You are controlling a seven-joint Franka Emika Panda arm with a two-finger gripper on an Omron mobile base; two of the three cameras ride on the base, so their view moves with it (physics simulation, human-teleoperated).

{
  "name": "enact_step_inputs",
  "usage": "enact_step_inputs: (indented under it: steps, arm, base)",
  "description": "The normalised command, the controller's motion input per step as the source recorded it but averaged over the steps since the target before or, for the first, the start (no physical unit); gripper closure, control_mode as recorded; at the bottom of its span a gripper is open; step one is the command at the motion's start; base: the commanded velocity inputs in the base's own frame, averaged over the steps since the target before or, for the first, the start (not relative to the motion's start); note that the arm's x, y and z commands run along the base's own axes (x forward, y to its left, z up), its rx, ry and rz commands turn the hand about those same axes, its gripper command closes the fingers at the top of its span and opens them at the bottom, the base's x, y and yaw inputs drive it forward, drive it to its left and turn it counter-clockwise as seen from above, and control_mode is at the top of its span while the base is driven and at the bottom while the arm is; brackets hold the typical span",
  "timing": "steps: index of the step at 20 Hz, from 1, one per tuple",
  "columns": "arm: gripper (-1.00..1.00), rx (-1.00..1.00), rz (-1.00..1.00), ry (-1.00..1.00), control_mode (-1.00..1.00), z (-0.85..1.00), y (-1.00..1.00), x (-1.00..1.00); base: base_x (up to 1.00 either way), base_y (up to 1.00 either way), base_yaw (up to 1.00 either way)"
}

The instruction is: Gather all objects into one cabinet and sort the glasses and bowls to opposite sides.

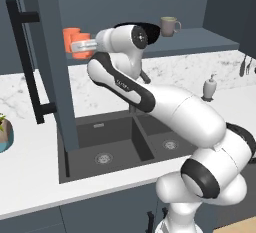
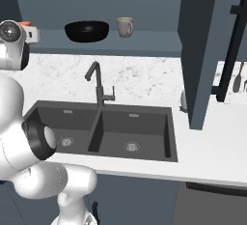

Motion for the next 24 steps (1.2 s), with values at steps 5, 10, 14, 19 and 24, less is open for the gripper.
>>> enact_step_inputs:
  steps: [5,10,14,19,24]
  arm:
    - [1.00,0.00,0.00,0.00,-1.00,-0.18,0.05,0.27]
    - [1.00,0.00,0.00,0.00,-1.00,-0.32,0.17,0.13]
    - [1.00,0.00,0.00,0.00,-1.00,-0.18,0.33,0.17]
    - [1.00,0.00,0.00,0.00,-1.00,-0.07,0.10,0.38]
    - [1.00,0.00,0.00,0.00,-1.00,-0.12,0.07,0.38]
  base:
    - [0.00,0.00,0.00]
    - [0.00,0.00,0.00]
    - [0.00,0.00,0.00]
    - [0.00,0.00,0.00]
    - [0.00,0.00,0.00]
